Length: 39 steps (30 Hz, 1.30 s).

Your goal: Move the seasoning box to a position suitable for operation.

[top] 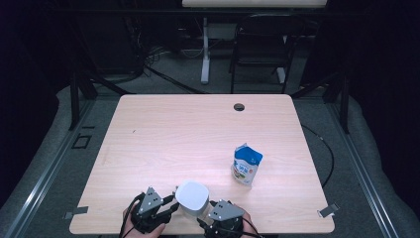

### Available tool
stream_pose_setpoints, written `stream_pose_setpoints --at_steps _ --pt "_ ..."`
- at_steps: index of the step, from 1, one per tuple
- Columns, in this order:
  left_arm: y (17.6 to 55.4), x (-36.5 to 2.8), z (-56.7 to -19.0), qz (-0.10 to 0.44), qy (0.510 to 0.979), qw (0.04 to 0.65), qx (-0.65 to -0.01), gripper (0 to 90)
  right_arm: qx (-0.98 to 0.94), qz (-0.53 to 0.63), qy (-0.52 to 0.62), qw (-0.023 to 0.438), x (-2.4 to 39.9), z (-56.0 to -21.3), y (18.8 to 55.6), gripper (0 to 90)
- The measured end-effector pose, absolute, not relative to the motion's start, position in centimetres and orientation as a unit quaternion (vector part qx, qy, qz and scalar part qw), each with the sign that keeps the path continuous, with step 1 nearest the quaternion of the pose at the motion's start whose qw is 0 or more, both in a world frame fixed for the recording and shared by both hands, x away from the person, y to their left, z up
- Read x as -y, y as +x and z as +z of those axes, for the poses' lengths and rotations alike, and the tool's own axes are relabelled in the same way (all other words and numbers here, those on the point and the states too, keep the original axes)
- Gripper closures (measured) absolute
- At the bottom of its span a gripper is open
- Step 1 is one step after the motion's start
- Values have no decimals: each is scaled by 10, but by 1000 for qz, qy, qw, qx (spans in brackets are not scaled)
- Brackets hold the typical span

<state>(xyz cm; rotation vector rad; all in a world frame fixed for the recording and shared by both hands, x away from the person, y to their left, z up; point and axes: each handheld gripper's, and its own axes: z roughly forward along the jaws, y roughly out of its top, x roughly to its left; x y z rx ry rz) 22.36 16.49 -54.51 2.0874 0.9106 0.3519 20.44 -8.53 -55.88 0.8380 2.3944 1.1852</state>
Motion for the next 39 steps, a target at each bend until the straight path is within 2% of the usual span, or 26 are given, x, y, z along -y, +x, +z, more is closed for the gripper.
stream_pose_setpoints --at_steps 11,34,36,39 --pt "220 -157 -544 126 830 411 -356 641 -838 420 301 175 95 -557 209 435" --pt "220 -179 -522 144 804 448 -365 625 -835 423 299 186 98 -557 212 554" --pt "220 -179 -522 142 804 448 -365 625 -832 428 301 186 98 -556 210 552" --pt "222 -180 -522 139 805 447 -365 623 -833 429 300 179 98 -554 210 497"
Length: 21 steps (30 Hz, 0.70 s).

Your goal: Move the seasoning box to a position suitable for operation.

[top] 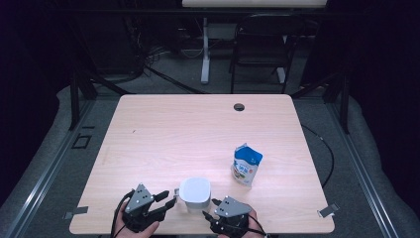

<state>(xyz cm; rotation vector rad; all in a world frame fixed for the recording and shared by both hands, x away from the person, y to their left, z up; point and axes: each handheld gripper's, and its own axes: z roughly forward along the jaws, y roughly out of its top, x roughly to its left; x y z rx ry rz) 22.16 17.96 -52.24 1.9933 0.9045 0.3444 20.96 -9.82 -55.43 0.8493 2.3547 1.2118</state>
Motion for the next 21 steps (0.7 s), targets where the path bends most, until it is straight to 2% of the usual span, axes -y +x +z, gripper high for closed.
stream_pose_setpoints --at_steps 5,12,14,17,21 --pt "224 -181 -520 137 803 451 -365 616 -833 428 296 187 100 -554 209 430" --pt "230 -184 -513 129 798 459 -369 619 -835 423 284 210 104 -548 209 419" --pt "233 -185 -510 127 796 460 -372 628 -835 423 274 221 107 -546 210 493" --pt "236 -185 -504 131 799 456 -368 647 -835 421 267 232 111 -543 211 557" --pt "239 -183 -495 130 801 459 -362 680 -835 423 275 219 115 -541 213 570"
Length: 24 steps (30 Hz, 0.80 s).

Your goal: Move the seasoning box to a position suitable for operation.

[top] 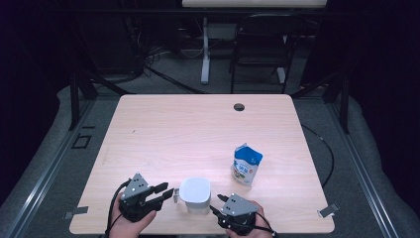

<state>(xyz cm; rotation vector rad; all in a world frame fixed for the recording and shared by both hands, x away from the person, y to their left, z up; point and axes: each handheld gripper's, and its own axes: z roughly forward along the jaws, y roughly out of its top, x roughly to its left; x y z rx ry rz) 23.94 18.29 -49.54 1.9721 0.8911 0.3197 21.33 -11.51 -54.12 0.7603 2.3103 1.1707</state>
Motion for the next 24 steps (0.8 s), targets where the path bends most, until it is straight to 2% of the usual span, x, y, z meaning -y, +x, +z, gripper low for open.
stream_pose_setpoints --at_steps 3,4,6,10,15,24 --pt "241 -179 -487 133 802 460 -356 688 -835 421 285 208 117 -535 215 565" --pt "242 -178 -484 133 802 463 -354 699 -833 423 287 212 118 -533 215 592" --pt "244 -175 -478 133 805 464 -346 731 -836 419 291 201 119 -527 217 645" --pt "250 -168 -470 125 812 462 -333 802 -835 415 299 202 122 -515 224 644" --pt "256 -161 -466 117 823 453 -322 900 -832 423 301 194 122 -500 235 711" --pt "257 -157 -476 102 823 457 -320 900 -828 425 306 202 117 -487 244 773"
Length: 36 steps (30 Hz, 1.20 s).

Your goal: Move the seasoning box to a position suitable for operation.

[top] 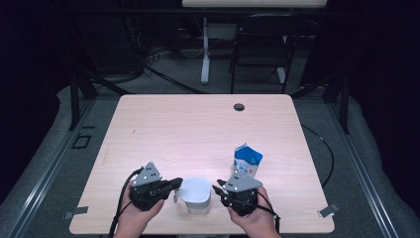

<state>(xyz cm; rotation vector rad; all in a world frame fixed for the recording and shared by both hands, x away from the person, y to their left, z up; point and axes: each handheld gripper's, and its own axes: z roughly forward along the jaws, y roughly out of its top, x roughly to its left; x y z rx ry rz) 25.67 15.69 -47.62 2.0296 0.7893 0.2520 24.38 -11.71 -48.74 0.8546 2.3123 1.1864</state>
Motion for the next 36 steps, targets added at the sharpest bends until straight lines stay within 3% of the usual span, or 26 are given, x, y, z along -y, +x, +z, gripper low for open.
stream_pose_setpoints --at_steps 8,23,36 --pt "258 -156 -483 103 826 452 -322 900 -824 432 308 200 121 -487 246 898" --pt "255 -156 -487 107 827 453 -315 900 -836 411 308 196 118 -502 237 900" --pt "254 -157 -487 106 825 455 -319 900 -848 412 290 164 112 -510 235 900"
